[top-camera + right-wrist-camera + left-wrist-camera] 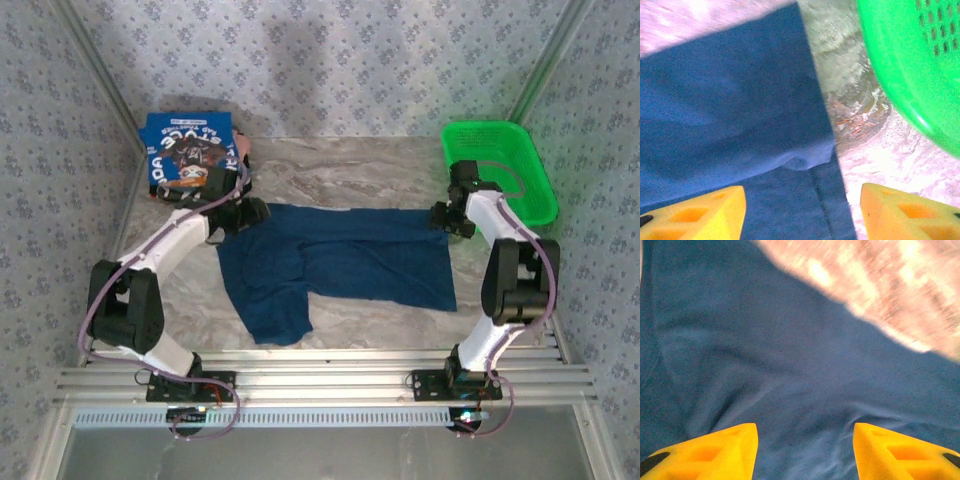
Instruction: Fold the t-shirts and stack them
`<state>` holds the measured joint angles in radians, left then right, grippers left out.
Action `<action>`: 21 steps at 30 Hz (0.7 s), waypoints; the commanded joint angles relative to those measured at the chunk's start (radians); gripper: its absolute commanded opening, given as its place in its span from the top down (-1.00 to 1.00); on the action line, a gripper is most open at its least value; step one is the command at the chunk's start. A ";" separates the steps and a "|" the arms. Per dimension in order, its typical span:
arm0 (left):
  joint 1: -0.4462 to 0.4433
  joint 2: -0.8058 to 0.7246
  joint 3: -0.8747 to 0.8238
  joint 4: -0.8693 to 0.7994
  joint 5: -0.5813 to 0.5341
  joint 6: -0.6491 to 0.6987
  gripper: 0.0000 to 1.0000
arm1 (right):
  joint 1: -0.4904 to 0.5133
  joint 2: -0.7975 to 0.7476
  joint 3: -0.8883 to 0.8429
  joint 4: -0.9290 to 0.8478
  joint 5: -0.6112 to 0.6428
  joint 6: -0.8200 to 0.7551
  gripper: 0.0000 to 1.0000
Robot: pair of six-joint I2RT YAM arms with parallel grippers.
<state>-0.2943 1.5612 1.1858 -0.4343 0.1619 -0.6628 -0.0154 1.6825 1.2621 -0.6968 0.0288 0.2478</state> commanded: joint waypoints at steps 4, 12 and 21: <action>-0.012 0.148 0.182 -0.055 0.016 0.007 -0.04 | 0.048 -0.022 0.075 0.018 -0.259 0.133 -0.48; -0.033 0.406 0.344 -0.080 -0.023 0.006 0.06 | 0.110 0.237 0.160 0.082 -0.297 0.227 -0.19; -0.038 0.573 0.395 -0.131 -0.094 -0.055 0.20 | 0.120 0.382 0.208 0.025 -0.122 0.320 -0.16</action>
<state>-0.3279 2.1006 1.5387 -0.5251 0.1101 -0.6910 0.1093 2.0258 1.4448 -0.6296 -0.1741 0.5068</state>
